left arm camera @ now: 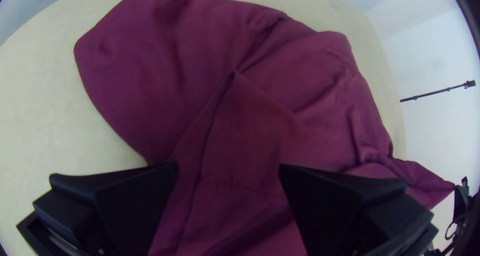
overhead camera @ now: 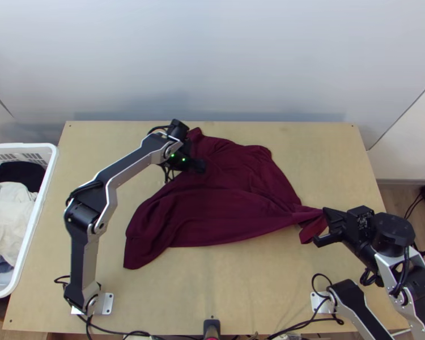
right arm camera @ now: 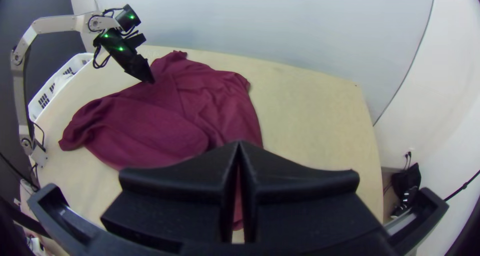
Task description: Fold the t-shirt
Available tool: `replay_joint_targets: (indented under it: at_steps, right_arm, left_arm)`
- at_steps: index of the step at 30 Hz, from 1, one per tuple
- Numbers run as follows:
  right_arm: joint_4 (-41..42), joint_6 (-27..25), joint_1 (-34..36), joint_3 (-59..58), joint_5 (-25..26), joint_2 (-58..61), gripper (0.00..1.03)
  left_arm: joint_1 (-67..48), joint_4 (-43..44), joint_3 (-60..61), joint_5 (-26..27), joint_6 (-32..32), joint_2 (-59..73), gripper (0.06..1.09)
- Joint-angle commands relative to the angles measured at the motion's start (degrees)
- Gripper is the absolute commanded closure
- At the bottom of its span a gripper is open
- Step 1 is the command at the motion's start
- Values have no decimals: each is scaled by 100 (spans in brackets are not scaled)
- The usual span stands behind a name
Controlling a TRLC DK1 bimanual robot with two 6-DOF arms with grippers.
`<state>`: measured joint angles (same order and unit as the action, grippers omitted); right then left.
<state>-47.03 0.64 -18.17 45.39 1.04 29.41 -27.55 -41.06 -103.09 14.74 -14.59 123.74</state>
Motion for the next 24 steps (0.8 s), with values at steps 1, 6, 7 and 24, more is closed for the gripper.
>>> replay_joint_targets:
  at_steps: [1,6,7,24]
  right_arm:
    - [-8,-12,68,14,10,30,100]
    - [-26,-12,104,14,10,30,100]
    - [-26,-12,104,5,10,30,100]
    - [36,-29,165,-232,10,-76,100]
  left_arm:
    - [-101,-131,-581,-33,-70,440,11]
    - [-154,-218,-572,-33,-70,484,11]
    - [-180,-236,-572,-33,-62,484,11]
    - [-119,-561,-370,196,193,335,87]
